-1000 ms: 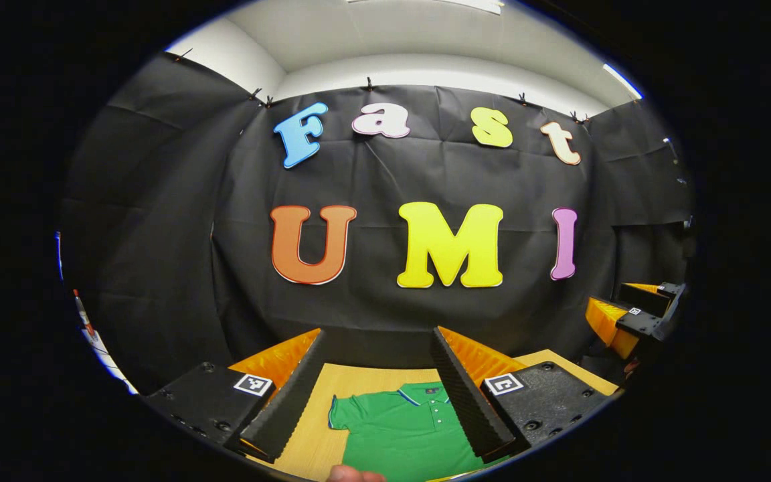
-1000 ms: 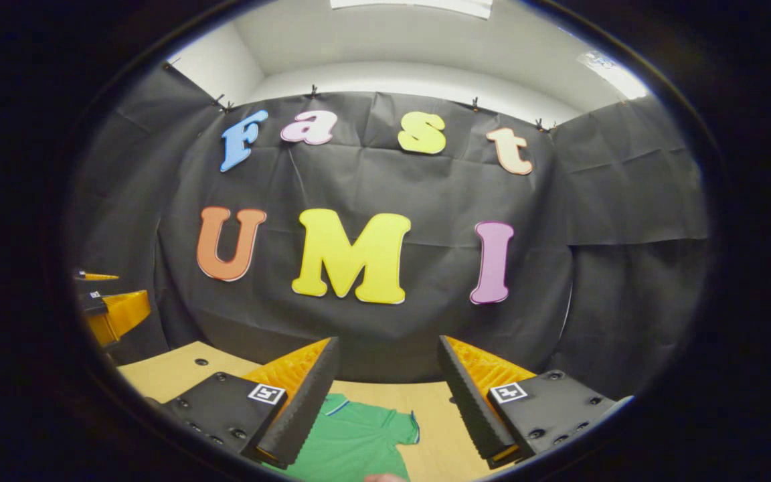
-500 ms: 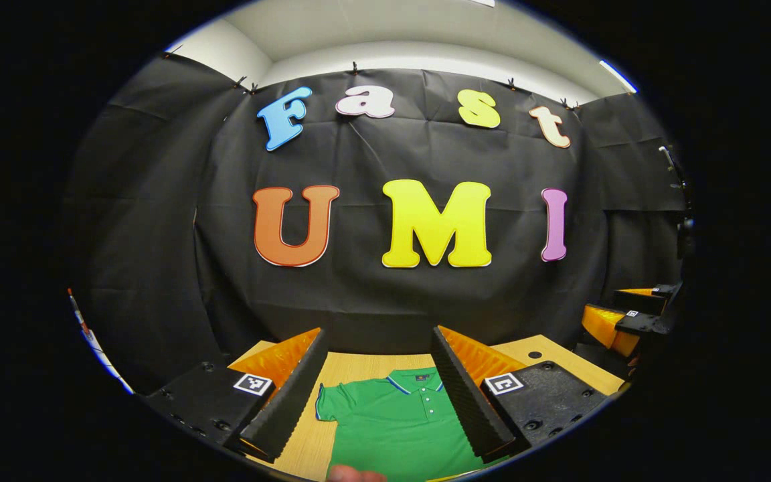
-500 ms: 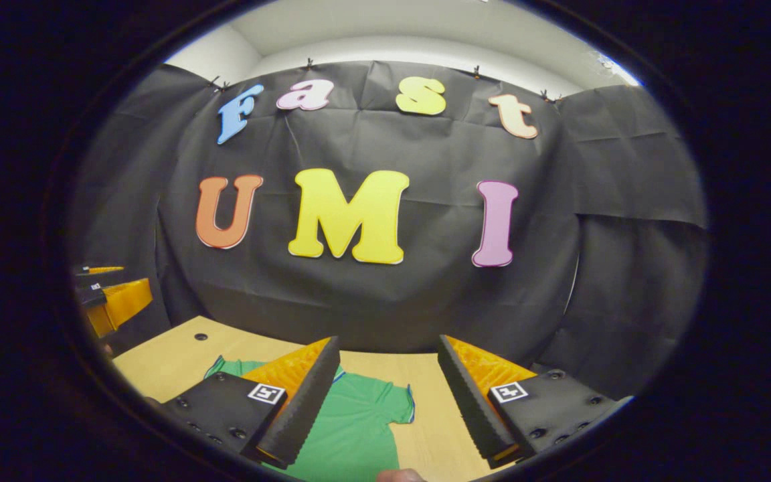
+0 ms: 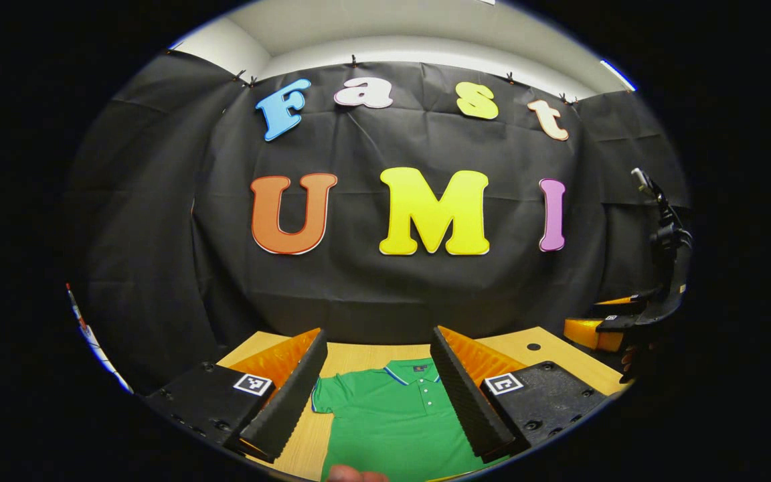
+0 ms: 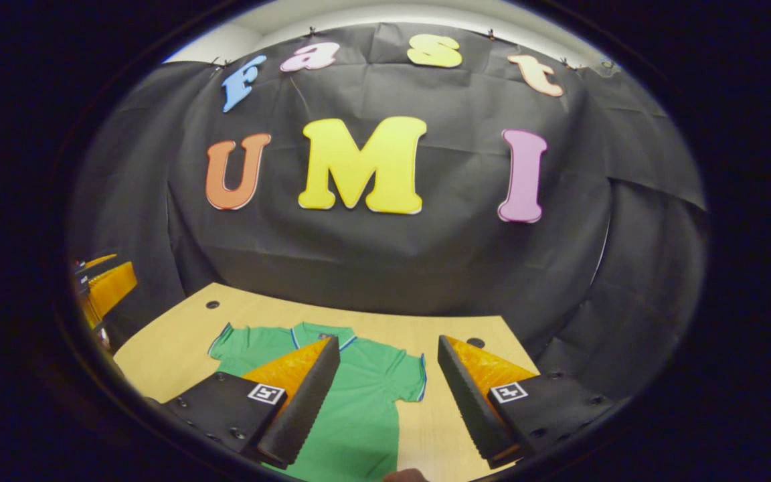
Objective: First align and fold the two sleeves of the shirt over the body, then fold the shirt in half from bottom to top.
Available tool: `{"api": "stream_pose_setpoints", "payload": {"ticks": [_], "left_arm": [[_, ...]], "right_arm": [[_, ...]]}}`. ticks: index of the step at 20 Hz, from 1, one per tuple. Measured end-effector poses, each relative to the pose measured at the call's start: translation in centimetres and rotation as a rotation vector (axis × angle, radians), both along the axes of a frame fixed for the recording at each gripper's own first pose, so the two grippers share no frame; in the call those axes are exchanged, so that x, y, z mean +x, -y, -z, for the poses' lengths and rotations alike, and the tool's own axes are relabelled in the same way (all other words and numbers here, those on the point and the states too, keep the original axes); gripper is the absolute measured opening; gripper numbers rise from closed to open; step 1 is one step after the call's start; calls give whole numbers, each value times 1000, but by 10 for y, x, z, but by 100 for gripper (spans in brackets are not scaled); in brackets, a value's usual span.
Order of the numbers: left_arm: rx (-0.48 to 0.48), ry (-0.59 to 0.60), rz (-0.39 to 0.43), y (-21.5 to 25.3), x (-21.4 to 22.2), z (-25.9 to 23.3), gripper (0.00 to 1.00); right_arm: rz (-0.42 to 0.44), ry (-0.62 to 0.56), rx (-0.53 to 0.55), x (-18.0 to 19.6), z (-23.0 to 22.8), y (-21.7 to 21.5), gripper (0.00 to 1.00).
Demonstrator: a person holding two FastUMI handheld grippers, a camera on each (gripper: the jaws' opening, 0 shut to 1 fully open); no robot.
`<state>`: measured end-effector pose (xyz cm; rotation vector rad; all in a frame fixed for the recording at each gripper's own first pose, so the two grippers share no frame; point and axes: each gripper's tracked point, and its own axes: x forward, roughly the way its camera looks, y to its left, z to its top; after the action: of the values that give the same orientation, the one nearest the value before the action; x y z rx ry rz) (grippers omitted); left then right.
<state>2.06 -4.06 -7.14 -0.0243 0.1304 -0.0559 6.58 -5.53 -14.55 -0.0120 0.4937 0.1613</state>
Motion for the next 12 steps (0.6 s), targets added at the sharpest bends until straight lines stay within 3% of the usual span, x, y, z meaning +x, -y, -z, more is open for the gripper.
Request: {"api": "stream_pose_setpoints", "payload": {"ticks": [12], "left_arm": [[5, -118, -82, 2, 6, 30, 100]], "right_arm": [[25, -420, 52, 81, 156, 48, 93]]}}
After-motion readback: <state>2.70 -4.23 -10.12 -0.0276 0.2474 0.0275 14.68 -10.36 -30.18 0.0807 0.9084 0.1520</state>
